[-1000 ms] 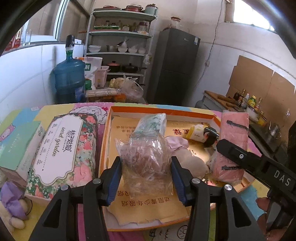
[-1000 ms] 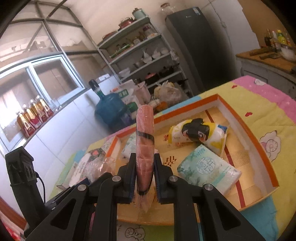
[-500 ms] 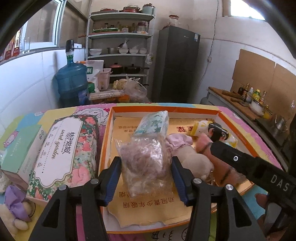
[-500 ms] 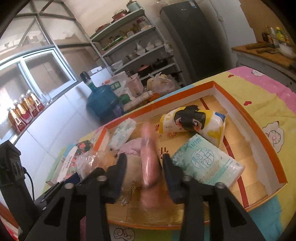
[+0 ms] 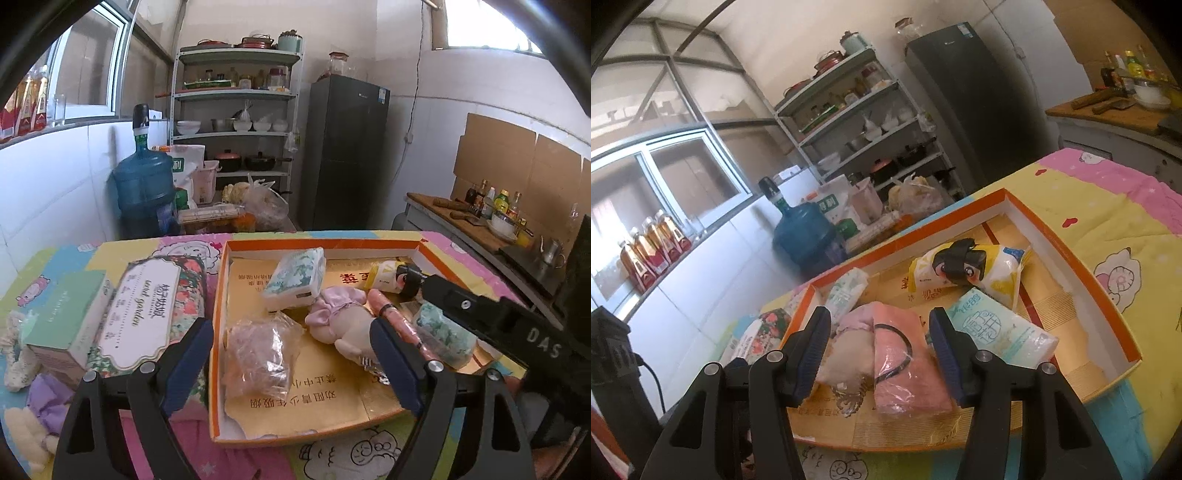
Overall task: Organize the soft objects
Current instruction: 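Lift both tools out of the box and move back over the bed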
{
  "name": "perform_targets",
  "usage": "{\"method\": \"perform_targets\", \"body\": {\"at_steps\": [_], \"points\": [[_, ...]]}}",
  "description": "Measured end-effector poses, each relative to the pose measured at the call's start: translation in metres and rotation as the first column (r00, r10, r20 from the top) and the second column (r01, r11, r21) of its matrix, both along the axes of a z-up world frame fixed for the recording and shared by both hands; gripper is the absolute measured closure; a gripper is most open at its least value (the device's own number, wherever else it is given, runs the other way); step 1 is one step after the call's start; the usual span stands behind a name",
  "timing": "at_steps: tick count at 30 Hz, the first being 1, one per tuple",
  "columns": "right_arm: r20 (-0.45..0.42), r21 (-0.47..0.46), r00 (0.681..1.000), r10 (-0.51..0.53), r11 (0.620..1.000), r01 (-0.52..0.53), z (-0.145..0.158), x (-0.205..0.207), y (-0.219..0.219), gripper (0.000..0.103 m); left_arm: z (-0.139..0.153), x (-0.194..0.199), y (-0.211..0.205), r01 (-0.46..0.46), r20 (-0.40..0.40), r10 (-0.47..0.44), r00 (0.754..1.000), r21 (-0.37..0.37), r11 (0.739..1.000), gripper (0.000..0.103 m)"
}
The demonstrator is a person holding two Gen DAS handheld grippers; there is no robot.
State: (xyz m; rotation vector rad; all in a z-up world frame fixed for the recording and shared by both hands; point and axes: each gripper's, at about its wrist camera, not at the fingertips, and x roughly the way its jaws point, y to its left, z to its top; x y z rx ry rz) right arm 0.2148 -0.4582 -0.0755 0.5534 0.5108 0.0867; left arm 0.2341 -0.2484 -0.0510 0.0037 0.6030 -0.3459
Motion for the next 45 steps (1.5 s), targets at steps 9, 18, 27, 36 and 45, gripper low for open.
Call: {"method": "perform_targets", "body": {"at_steps": [9, 18, 27, 36, 45], "points": [[0.018, -0.035, 1.000, 0.005, 0.999, -0.005, 0.010, -0.015, 0.017, 0.039, 0.015, -0.020, 0.017, -0.012, 0.045, 0.012, 0.999, -0.006, 1.000, 0.017], [0.016, -0.100, 1.000, -0.005, 0.995, 0.006, 0.022, -0.033, 0.045, 0.038, 0.025, -0.040, 0.047, -0.038, 0.077, 0.039, 0.996, -0.020, 0.999, 0.017], [0.034, -0.132, 0.999, 0.018, 0.991, -0.013, 0.037, -0.055, 0.076, 0.038, 0.036, -0.064, 0.082, -0.063, 0.102, 0.068, 0.993, -0.053, 0.997, 0.017], [0.064, -0.164, 0.994, 0.086, 0.984, -0.074, 0.052, -0.079, 0.121, 0.037, 0.041, -0.091, 0.129, -0.117, 0.113, 0.127, 0.985, -0.089, 0.989, 0.017], [0.101, -0.208, 0.983, 0.155, 0.969, -0.132, 0.069, -0.097, 0.170, 0.037, 0.051, -0.119, 0.176, -0.181, 0.162, 0.200, 0.966, -0.123, 0.976, 0.017]]}}
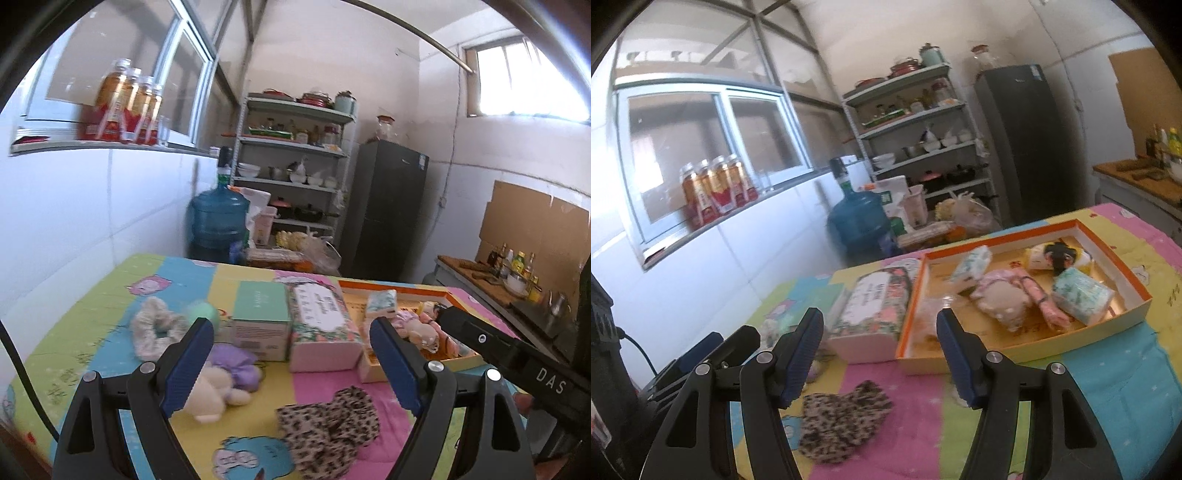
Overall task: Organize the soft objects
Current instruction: 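Lift both tools out of the box and move back over the bed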
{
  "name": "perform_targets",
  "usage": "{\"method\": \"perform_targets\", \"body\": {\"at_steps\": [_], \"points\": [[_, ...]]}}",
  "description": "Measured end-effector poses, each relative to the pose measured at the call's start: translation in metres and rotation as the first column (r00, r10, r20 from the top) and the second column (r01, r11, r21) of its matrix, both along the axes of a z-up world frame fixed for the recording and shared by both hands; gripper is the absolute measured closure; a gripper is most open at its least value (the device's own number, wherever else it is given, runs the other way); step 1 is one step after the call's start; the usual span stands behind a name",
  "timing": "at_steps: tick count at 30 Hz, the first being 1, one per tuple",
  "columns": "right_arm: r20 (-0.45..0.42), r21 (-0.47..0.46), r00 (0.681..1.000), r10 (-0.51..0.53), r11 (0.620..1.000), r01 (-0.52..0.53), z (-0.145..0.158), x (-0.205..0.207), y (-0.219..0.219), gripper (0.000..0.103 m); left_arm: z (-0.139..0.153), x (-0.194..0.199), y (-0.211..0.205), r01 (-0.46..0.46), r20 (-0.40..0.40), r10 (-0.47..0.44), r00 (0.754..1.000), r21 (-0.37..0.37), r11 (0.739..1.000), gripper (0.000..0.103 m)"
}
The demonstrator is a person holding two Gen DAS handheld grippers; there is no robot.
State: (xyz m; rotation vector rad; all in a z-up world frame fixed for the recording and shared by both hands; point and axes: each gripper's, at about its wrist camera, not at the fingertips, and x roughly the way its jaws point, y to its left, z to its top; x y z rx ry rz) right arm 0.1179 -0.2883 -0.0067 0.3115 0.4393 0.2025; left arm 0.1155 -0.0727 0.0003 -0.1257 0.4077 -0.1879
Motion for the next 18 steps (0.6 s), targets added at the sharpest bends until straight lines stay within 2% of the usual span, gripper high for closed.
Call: {"method": "perform_targets", "body": {"at_steps": [9, 18], "points": [[0.021, -0.050, 0.998, 0.051, 0.997, -0.050, 0.009, -0.016, 0.049, 0.037, 0.001, -0.021, 0.041, -0.042, 0.016, 0.042, 0.999, -0.024, 0.999, 0.017], [0.006, -0.087, 0.993, 0.114, 0.990, -0.113, 0.005, -0.029, 0.096, 0.037, -0.001, -0.042, 0.077, -0.104, 0.021, 0.104, 0.994, -0.032, 0.994, 0.017]]}}
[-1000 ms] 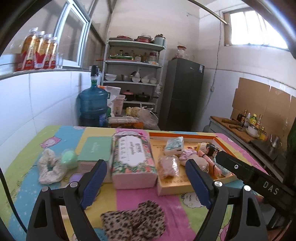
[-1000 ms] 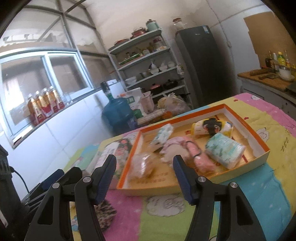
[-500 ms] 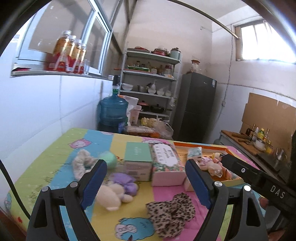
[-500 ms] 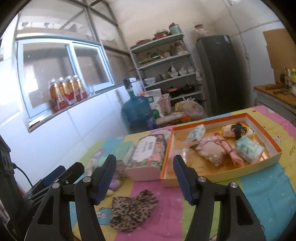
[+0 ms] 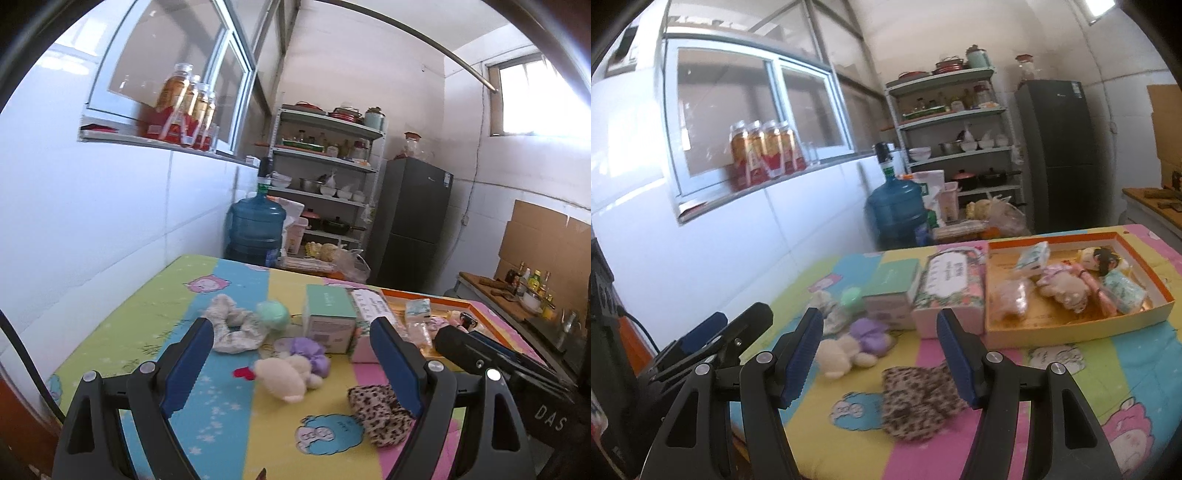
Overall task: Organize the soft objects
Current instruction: 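Lift both tools out of the box and move back over the bed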
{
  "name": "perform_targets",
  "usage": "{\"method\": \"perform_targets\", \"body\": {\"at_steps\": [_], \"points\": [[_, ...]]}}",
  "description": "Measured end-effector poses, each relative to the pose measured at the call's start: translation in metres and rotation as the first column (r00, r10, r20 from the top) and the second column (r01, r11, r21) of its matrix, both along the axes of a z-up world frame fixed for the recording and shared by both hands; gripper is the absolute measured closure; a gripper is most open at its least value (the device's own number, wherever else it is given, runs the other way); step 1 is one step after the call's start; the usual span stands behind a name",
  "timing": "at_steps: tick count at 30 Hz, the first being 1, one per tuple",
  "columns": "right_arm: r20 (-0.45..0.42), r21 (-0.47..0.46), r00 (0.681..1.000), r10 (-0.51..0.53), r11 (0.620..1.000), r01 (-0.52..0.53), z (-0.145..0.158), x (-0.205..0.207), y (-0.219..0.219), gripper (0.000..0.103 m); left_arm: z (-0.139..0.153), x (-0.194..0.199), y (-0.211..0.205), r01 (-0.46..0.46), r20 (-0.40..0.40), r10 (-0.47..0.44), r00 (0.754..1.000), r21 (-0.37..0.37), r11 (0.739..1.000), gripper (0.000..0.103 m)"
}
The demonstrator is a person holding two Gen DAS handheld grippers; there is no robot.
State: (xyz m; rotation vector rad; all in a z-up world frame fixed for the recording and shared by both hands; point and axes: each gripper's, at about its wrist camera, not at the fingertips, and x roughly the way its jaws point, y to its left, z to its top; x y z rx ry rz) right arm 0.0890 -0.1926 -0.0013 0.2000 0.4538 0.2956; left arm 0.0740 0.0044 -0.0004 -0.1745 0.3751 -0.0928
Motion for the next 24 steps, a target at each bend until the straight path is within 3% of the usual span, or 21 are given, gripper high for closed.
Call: {"method": "perform_targets", "body": {"at_steps": [16, 19, 24], "points": [[0.034, -0.042, 0.999, 0.010, 0.999, -0.009, 0.004, -0.021, 0.032, 0.037, -0.012, -0.017, 0.056, -0.096, -0.019, 0.095, 0.995, -0.037, 0.995, 0.017], [0.022, -0.054, 1.000, 0.011, 0.998, -0.010, -0.001, -0.020, 0.036, 0.029, -0.015, -0.019, 0.063, -0.111, -0.022, 0.110, 0.994, -0.036, 0.993, 0.017], [-0.007, -0.067, 1.000, 0.011, 0.998, -0.012, -0.011, -0.017, 0.038, 0.028, -0.023, -0.021, 0.075, -0.133, -0.044, 0.132, 0.990, -0.038, 0.990, 0.017]]}}
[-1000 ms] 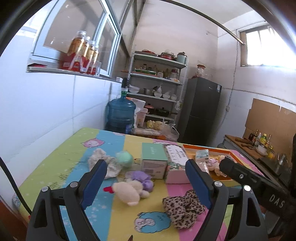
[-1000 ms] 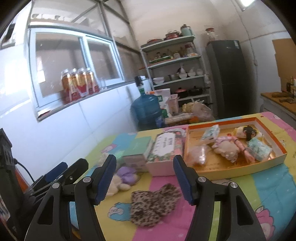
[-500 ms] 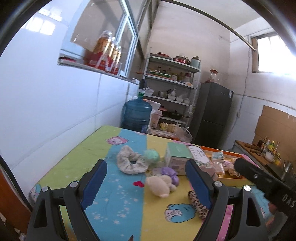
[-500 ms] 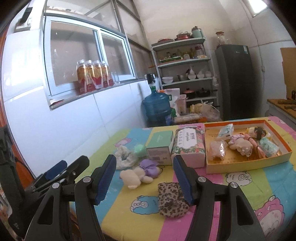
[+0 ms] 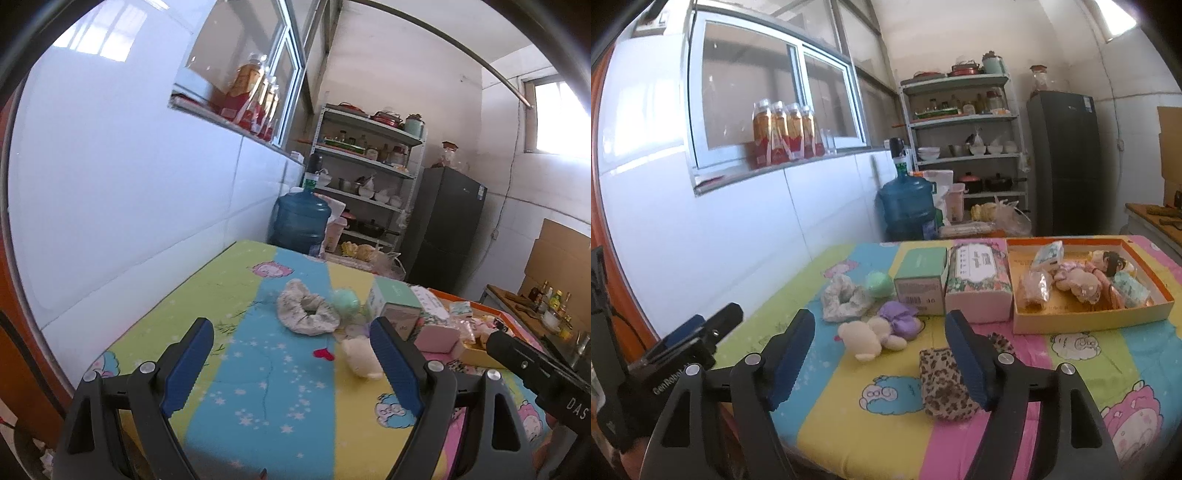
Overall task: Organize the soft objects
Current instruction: 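Lift both tools out of the box and move back over the bed, then grasp the leopard-print scrunchie with the right tool while the left tool grasps the cream plush bunny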
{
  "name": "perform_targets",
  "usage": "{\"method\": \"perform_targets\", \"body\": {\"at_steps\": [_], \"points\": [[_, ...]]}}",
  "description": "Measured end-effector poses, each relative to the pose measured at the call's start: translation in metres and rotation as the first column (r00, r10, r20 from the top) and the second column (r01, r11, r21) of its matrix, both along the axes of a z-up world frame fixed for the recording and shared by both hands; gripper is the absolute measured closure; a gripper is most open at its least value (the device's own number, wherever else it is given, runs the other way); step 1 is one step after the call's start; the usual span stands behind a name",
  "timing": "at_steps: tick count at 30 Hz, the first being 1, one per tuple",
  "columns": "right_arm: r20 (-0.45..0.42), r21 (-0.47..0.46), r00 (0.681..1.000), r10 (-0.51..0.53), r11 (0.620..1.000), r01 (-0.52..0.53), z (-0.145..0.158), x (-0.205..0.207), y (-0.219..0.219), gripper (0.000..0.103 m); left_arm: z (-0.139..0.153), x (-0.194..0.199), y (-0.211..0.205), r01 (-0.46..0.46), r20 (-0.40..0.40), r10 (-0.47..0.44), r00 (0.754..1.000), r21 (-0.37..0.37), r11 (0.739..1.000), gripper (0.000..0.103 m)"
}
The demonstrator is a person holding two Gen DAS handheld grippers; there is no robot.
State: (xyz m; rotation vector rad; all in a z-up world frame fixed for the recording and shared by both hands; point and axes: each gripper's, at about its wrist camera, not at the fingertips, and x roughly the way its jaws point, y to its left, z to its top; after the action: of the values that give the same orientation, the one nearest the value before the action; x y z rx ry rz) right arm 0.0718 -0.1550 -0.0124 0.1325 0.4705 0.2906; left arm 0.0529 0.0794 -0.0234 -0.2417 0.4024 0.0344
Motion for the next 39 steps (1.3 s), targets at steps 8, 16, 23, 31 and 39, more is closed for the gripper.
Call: {"method": "perform_targets", "body": {"at_steps": [8, 16, 23, 31, 39], "points": [[-0.082, -0.042, 0.997, -0.013, 0.999, 0.010, -0.031, 0.008, -0.005, 0.026, -0.011, -0.003, 0.014, -0.023, -0.020, 0.022, 1.000, -0.010, 1.000, 0.017], [-0.148, -0.116, 0.986, -0.074, 0.992, 0.057, -0.068, 0.019, -0.025, 0.026, -0.024, 0.010, 0.013, -0.007, -0.060, 0.006, 0.998, -0.025, 1.000, 0.017], [-0.174, -0.114, 0.978, -0.118, 0.989, 0.099, -0.082, 0.037, -0.040, 0.026, -0.032, 0.017, 0.005, 0.007, -0.087, -0.009, 0.996, -0.023, 1.000, 0.017], [-0.245, -0.103, 0.966, -0.084, 0.993, 0.060, -0.091, 0.067, -0.037, 0.026, -0.040, 0.029, -0.005, 0.031, -0.119, -0.034, 0.992, -0.023, 0.999, 0.017], [-0.264, -0.129, 0.962, -0.073, 0.991, 0.040, -0.095, 0.085, -0.026, 0.026, -0.040, 0.039, -0.013, 0.054, -0.136, -0.054, 0.989, -0.008, 0.999, 0.017]]}}
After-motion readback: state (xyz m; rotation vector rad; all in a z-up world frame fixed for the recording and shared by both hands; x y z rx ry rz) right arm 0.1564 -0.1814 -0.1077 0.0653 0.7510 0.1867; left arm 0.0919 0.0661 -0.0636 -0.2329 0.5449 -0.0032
